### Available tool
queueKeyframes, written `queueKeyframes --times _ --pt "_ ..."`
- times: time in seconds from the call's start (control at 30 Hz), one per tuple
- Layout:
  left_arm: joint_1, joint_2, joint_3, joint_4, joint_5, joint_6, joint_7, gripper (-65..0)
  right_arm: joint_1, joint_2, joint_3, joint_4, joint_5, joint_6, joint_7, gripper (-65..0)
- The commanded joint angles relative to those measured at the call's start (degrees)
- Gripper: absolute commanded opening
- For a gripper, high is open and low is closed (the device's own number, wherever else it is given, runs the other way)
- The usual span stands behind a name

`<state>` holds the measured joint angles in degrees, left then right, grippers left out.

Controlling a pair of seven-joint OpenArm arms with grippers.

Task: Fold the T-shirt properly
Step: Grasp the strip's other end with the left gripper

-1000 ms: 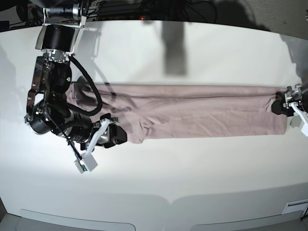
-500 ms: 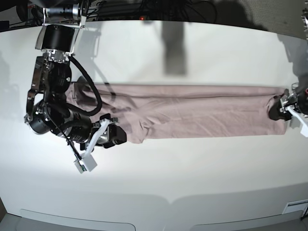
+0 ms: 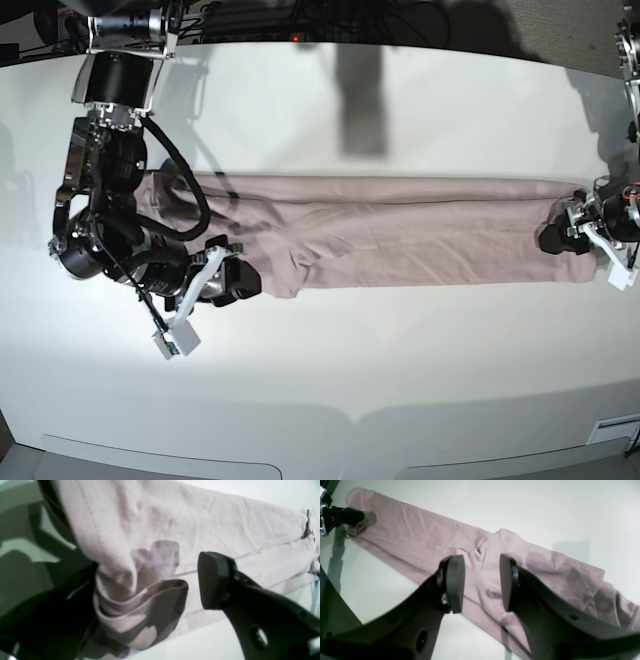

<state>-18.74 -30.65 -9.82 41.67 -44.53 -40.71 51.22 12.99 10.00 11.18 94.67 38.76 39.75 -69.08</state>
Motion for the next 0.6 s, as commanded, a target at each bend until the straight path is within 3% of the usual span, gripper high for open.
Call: queueKeyframes --times 0.0,0.07,0.13,0.17,0.23,0.27,0.4,0.57 --pt "0.0 -0.8 0.1 -0.1 2.2 0.7 3.2 -19.5 1.3 0.3 0.1 1.2 0.9 0.3 1.1 -41.0" --pt "0.0 -0.8 0.1 -0.1 2.3 0.7 3.2 -19.6 1.3 0.3 0.1 1.2 0.9 0.3 1.1 -41.0" --pt "0.0 -0.9 0.1 -0.1 2.4 0.7 3.3 -26.8 1.3 0.3 0.1 1.2 0.9 0.3 1.1 -41.0" --pt "0.0 -0.8 0.1 -0.1 2.4 0.7 3.2 -34.8 1.3 0.3 0.1 1.2 0.9 0.3 1.1 -41.0" --pt "0.0 -0.8 0.1 0.0 2.1 0.7 3.2 -60.0 1.3 0.3 0.1 1.2 0.9 0.3 1.1 -41.0" --pt "0.0 -0.9 0.1 0.0 1.6 0.7 3.2 -65.0 1.3 0.3 0.1 1.2 0.9 0.3 1.1 -41.0" --pt "-0.3 -0.8 0.1 0.1 -2.8 0.7 2.3 -65.0 1.2 0.3 0.1 1.2 0.9 0.3 1.0 -41.0" --pt "-0.3 -0.8 0.1 3.6 -11.3 0.7 7.1 -65.0 1.3 0.3 0.1 1.2 0.9 0.3 1.6 -41.0"
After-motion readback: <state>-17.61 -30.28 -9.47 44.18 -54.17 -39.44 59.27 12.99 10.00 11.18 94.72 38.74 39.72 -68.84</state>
